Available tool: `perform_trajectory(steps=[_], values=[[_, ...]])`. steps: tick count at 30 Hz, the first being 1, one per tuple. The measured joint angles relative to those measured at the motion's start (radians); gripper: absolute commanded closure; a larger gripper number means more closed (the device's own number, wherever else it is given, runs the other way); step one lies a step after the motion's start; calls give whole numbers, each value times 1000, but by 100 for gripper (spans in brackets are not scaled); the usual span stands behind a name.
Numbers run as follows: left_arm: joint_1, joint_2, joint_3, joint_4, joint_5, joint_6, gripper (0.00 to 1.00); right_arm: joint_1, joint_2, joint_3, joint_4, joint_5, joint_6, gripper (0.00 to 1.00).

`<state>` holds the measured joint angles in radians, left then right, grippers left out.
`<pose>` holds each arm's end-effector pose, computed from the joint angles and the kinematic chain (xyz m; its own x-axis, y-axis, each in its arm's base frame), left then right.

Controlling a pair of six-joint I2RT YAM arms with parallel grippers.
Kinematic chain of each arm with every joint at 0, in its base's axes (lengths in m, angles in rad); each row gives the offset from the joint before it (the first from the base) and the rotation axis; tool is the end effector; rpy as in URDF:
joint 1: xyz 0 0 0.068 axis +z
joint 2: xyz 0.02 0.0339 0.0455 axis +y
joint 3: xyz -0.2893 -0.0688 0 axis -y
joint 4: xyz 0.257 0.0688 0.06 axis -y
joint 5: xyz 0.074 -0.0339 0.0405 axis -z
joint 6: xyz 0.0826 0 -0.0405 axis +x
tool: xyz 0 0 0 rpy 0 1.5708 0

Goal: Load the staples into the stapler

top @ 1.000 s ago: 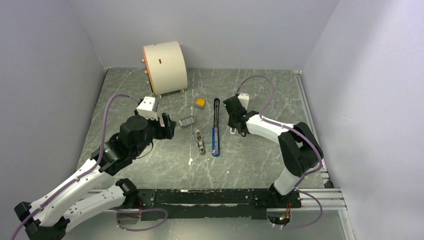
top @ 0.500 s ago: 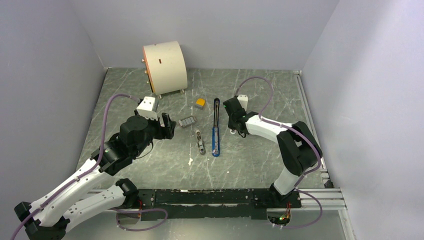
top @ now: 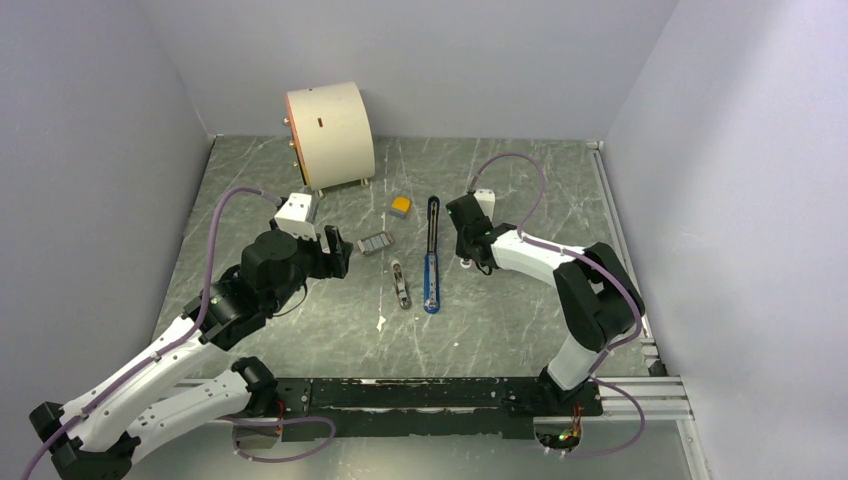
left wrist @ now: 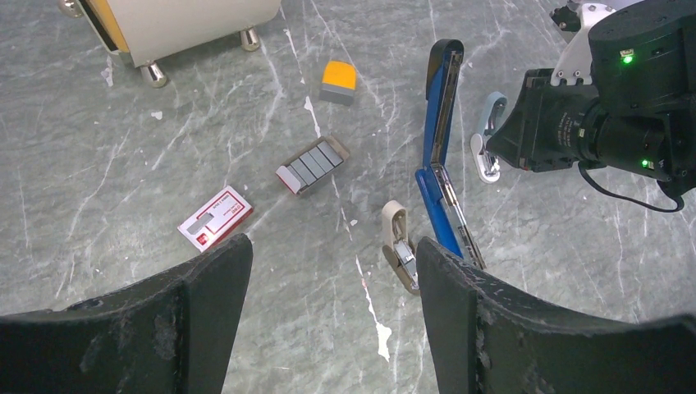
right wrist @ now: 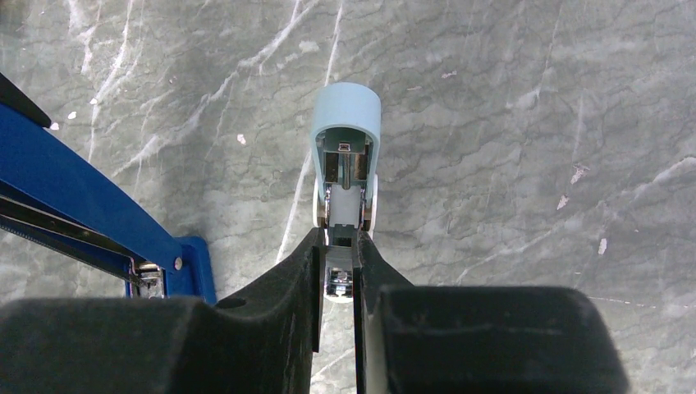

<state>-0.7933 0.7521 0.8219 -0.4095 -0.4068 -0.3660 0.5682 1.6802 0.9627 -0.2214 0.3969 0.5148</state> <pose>0.1652 -0.1212 0.3390 -0.3588 -0.1040 -0.9276 0.2831 0.9348 -0.2143 0.3319 0.1740 0.1561 -0.7416 0.0653 -0.6677 0.0704 0.9973 0.0193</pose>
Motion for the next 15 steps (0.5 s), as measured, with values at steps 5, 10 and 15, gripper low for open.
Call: perform_trajectory(steps=[5, 10, 15], values=[[0, 0, 0, 0, 0, 0, 22, 0, 2, 0, 0, 1, 0, 82], [0, 0, 0, 0, 0, 0, 22, 0, 10, 0, 0, 4, 0, 82], [0, 0, 0, 0, 0, 0, 22, 0, 21, 0, 1, 3, 0, 82]])
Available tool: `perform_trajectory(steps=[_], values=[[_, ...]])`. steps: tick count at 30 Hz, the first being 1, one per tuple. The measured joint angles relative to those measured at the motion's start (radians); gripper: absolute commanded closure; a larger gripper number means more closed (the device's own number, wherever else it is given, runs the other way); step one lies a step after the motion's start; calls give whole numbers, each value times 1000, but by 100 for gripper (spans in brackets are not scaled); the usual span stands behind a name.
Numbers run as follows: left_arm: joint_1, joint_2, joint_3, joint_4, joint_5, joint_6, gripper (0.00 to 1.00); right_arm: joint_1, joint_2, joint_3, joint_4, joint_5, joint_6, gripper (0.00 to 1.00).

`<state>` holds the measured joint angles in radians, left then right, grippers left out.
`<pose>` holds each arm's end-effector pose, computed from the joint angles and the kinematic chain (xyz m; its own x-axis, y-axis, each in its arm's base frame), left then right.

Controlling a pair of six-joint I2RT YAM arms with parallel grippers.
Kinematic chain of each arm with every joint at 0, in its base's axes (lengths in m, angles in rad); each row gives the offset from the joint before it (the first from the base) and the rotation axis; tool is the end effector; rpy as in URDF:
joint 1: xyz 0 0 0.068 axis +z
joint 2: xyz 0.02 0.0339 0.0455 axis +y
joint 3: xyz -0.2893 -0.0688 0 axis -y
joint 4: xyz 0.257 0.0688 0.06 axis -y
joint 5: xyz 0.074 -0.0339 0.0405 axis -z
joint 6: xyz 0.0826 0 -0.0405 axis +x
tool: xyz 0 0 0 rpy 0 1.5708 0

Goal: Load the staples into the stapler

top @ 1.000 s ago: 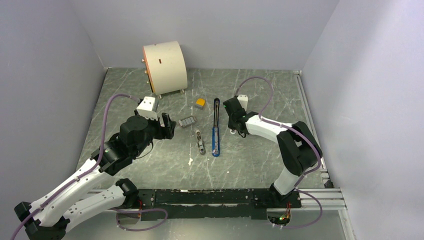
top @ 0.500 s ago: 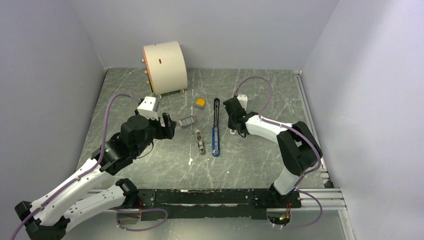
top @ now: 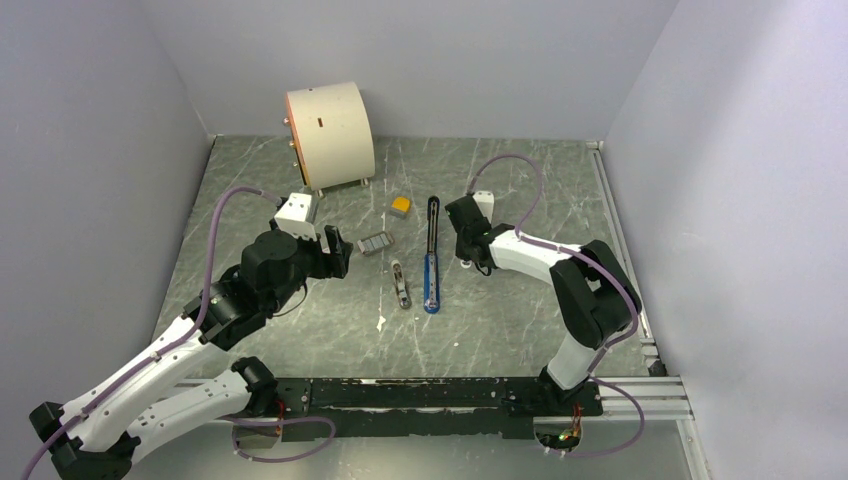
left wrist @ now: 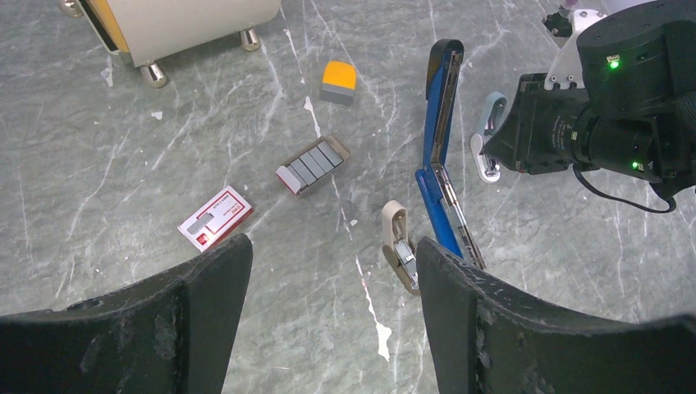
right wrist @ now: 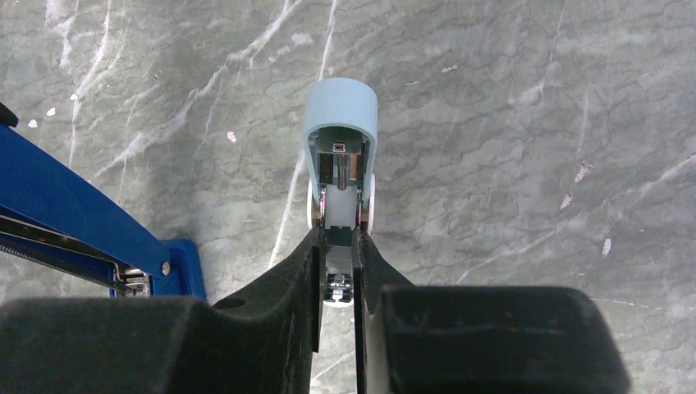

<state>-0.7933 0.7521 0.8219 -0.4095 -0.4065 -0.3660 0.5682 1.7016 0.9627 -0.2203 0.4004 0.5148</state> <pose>0.1651 -0.1212 0.3390 -0.3589 -0.1039 -0.9276 0.2834 0.9347 -0.2144 0.3328 0.1743 0.1487 -0.7518 0.0580 -0.6569 0.0726 0.9973 0.0049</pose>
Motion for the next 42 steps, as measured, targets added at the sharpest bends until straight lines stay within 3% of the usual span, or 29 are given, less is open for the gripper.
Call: perform_trajectory(steps=[14, 25, 30, 37, 42], values=[[0, 0, 0, 0, 0, 0, 22, 0, 1, 0, 3, -4, 0, 73], [0, 4, 0, 0, 2, 0, 21, 0, -97, 10, -28, -11, 3, 55], [0, 4, 0, 0, 6, 0, 18, 0, -117, 61, -40, -28, -14, 41], [0, 24, 0, 2, 22, -11, 6, 3, -143, 110, -23, -187, -93, 29], [0, 73, -2, 3, 71, -37, 9, 39, -148, 167, -14, -226, -127, 23]])
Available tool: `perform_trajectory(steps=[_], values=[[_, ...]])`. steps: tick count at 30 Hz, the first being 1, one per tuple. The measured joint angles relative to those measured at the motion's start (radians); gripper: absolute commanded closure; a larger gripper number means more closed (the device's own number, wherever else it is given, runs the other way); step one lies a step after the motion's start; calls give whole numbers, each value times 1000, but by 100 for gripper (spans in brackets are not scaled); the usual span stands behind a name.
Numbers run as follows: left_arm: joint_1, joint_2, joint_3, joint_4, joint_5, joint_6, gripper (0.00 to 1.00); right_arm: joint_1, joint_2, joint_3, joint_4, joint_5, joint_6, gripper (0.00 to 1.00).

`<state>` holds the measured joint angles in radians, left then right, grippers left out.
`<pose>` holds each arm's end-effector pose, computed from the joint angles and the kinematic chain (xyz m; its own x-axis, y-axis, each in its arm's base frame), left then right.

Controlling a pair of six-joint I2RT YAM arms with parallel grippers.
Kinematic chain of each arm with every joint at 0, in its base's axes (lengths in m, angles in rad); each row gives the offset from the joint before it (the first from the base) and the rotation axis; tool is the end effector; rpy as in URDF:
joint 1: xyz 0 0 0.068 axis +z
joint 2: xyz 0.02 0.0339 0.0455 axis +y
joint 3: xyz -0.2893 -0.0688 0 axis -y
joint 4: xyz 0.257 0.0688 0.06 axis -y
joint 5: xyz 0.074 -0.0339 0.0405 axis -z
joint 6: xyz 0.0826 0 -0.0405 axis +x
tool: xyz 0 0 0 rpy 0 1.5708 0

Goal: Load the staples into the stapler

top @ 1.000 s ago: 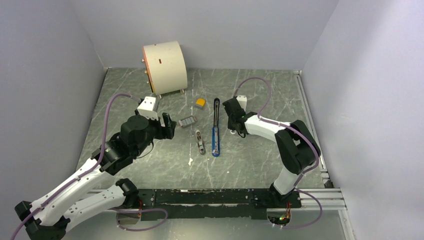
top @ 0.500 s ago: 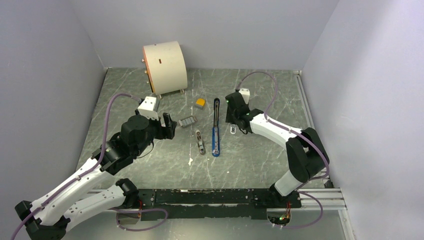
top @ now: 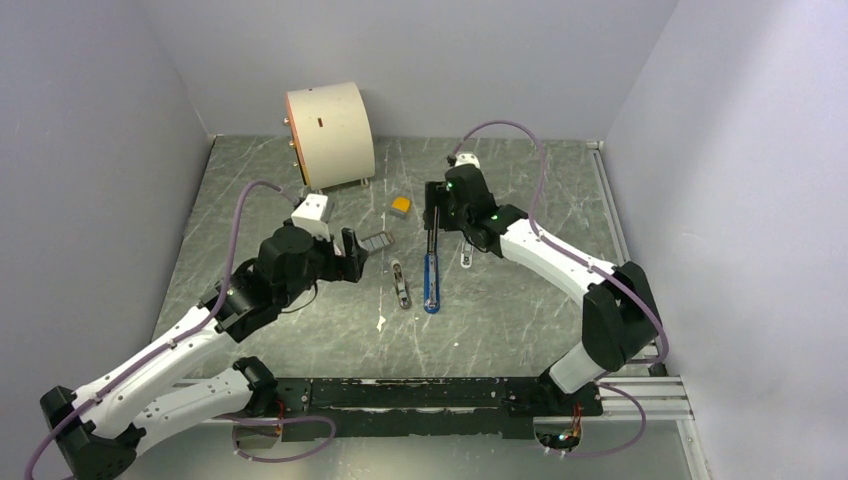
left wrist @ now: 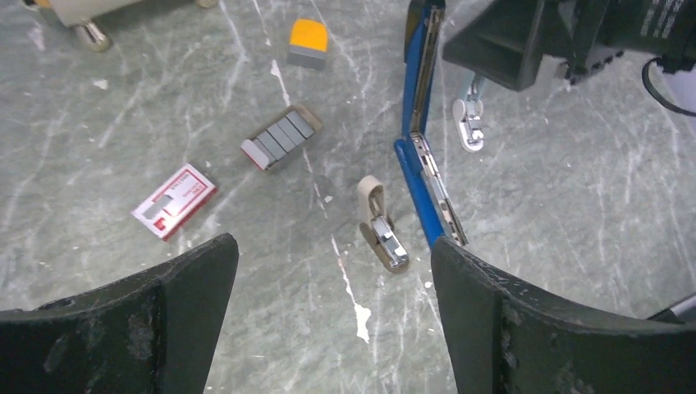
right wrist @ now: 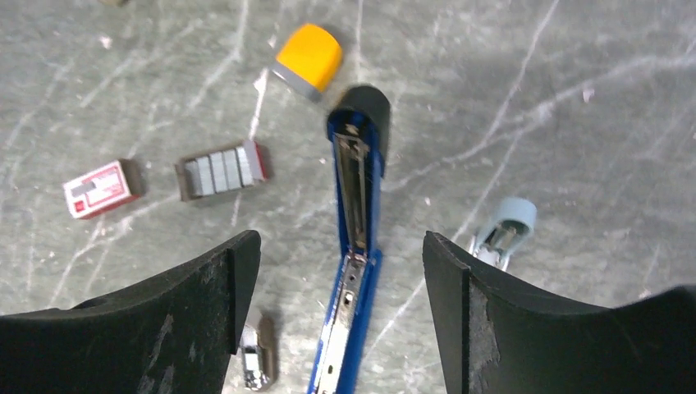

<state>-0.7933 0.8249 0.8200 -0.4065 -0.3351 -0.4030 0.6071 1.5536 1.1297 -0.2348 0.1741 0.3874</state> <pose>0.1739 -0.1379 0.3239 -0.4391 -0.0819 -0.8947 0.3146 0.9188 -0.2385 0.3341 0.2146 0.2566 -0.6352 0.0118 -0.7722 -0.2261 0.9532 0.2006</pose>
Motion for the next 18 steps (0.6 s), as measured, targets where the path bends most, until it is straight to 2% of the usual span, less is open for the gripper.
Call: perform_trajectory(steps=[3, 6, 9, 12, 16, 18], values=[[0, 1, -29, 23, 34, -34, 12, 24, 16, 58, -2, 31, -8, 23], [0, -7, -79, 47, 62, -86, 21, 36, 56, 115, -3, 84, -7, 24], [0, -10, -137, 68, 87, -147, 36, 39, 113, 171, -25, 145, 0, 32], [0, -9, -195, 98, 106, -208, 48, 52, 164, 216, -42, 185, -5, 35], [0, -2, -287, 171, 137, -287, 58, 142, 183, 232, -56, 224, -36, 36], [0, 15, -343, 221, 160, -328, 59, 200, 183, 234, -62, 230, -46, 36]])
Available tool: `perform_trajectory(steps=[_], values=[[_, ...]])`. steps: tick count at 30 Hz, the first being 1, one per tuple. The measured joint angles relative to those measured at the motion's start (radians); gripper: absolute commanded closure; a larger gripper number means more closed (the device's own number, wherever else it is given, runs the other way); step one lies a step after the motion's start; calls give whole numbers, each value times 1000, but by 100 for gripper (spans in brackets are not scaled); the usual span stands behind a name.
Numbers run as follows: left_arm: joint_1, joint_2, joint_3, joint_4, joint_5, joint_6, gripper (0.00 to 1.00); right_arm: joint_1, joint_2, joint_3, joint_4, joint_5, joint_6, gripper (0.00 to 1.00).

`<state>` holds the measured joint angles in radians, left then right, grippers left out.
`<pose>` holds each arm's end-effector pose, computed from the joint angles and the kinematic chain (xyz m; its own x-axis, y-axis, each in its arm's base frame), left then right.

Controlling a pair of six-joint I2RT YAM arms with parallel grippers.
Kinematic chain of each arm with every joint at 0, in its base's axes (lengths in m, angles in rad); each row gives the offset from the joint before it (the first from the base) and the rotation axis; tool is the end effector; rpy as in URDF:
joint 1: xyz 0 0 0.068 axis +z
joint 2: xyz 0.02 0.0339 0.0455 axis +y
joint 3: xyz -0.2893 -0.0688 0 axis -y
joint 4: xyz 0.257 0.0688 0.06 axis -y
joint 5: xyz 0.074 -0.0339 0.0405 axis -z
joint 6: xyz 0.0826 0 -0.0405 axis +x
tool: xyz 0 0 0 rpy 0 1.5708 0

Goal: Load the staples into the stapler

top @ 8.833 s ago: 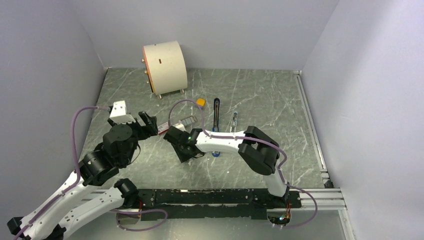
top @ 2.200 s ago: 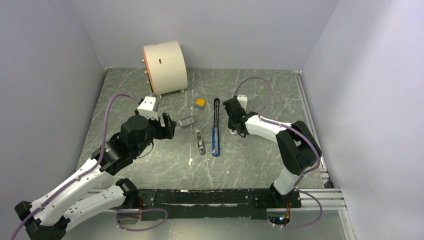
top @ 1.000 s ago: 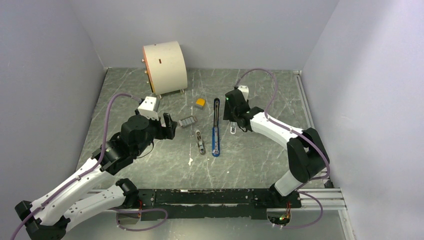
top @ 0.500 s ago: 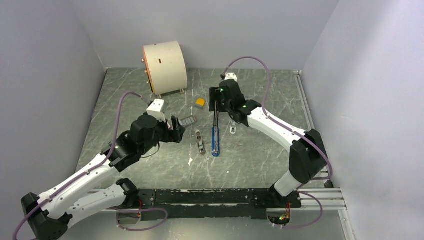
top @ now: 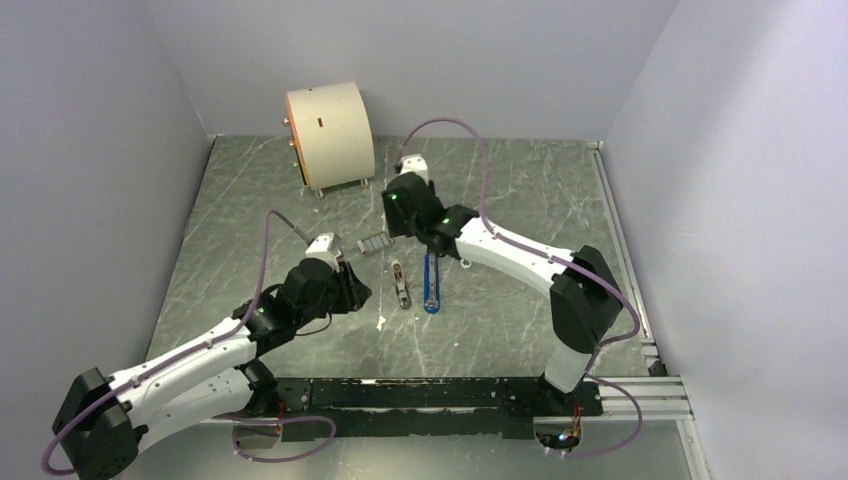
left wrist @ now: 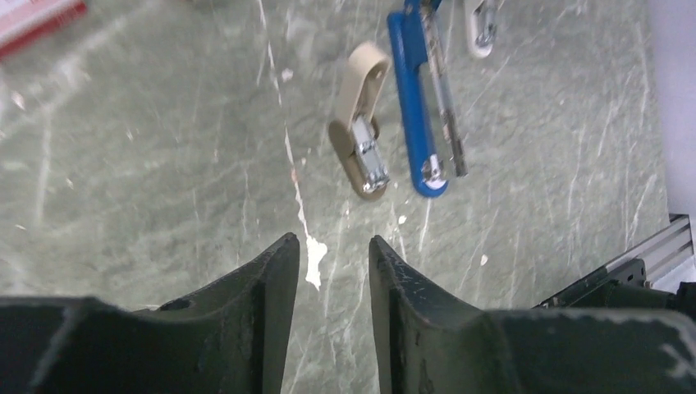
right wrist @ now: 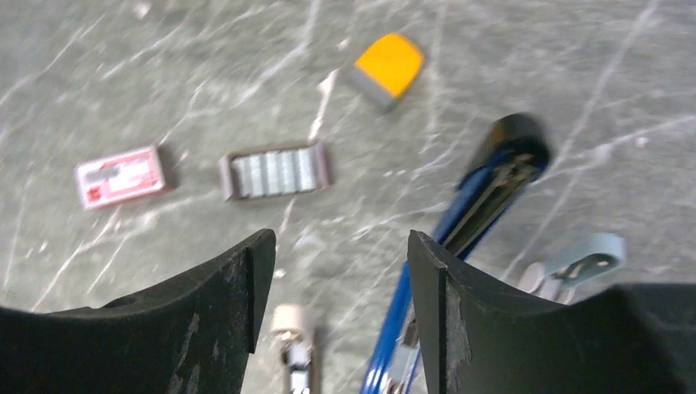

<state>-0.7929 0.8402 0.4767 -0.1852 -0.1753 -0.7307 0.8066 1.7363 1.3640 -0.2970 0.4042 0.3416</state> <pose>0.1654 -0.1473 0.2126 -0.6711 -0.2552 -0.6961 0.2003 0.8415 -0.5017 0.3324 0.2998 0.2682 -0.5554 -0.1343 -0.8207 -0.2805 0.9593 0.0328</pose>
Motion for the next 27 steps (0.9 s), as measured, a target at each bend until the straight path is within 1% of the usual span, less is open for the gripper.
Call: perform_trajectory(steps=[4, 8, 18, 23, 27], values=[[0, 68, -88, 96, 51, -65, 60, 79, 0, -3, -19, -33, -8, 36], [0, 153, -135, 203, 96, -113, 63, 83, 1, -21, -39, -85, -9, 40], [0, 388, -151, 484, 177, -176, 71, 84, 72, -44, -92, -191, -14, 46], [0, 509, -153, 603, 212, -198, 72, 84, 96, -63, -100, -204, -13, 49], [0, 581, -153, 665, 224, -219, 78, 84, 96, -91, -89, -208, -12, 51]])
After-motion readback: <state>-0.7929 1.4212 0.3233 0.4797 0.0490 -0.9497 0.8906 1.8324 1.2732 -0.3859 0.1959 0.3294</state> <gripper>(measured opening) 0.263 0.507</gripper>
